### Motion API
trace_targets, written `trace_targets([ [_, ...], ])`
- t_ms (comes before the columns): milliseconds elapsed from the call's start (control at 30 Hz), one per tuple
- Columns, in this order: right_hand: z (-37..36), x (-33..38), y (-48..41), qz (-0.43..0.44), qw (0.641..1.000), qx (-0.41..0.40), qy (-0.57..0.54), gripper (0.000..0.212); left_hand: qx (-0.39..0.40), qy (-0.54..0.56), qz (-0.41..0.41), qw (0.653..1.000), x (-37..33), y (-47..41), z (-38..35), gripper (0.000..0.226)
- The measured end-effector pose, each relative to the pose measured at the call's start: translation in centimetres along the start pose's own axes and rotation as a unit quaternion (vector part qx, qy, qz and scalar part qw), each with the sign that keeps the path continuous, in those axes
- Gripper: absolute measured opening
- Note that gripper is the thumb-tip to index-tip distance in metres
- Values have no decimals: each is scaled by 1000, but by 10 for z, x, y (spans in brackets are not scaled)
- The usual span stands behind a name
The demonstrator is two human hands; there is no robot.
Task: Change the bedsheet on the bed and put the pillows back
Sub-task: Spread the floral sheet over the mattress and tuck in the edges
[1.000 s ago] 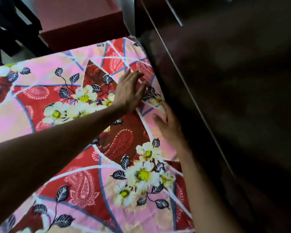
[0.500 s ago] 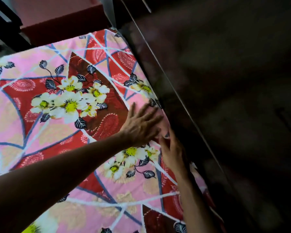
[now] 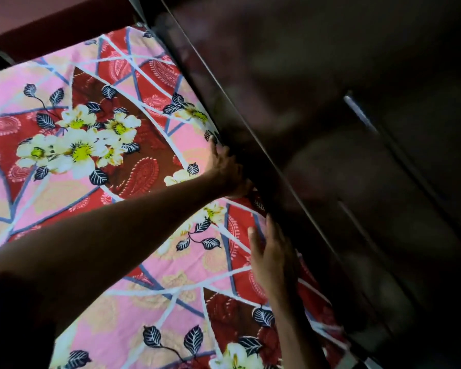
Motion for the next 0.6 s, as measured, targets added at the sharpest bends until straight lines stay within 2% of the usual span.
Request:
trace_targets([
  [33,-7,-10,-6,-8,998,45,-38,71,9,-14,1,1000,-3,4,1,65],
  [100,-19,-21,-29,-16,980,130,-151,83,-28,-21,-2,999,-4,11,9,59],
  [167,-32,-23,-44,-61,938,219,-260,71,-90,2,-19,996,-8,29,20,54],
  [233,-39,-21,-46,-66,923,249,-284,63,-106,19,-66,992,-27,49,11,51],
  [300,-30,-18,-41,-36,942,200,-266,56,-95,-1,-120,988,-54,65,-7,61],
  [367,-7,-21,-27,-12,977,67,-201,49,-56,-19,-126,990,-63,61,-21,65],
  [467,26,-24,19,4,983,-112,-146,45,-38,-4,-87,995,-64,37,-16,53],
  [533,29,-25,50,31,983,-141,-111,38,-18,-2,-54,998,-65,24,-19,57],
  [600,16,-40,71,33,992,-104,-56,46,-13,17,-58,998,-68,22,-25,67],
])
Point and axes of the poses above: each hand's wrist, its own y-axis away from the middle knuckle, its own z-axis out of the back of the hand, x = y × z, the point moved 10 cm from there along -y, towards the middle knuckle, and after that the axes turned 13 degrees about x, right-handed, at the moved point
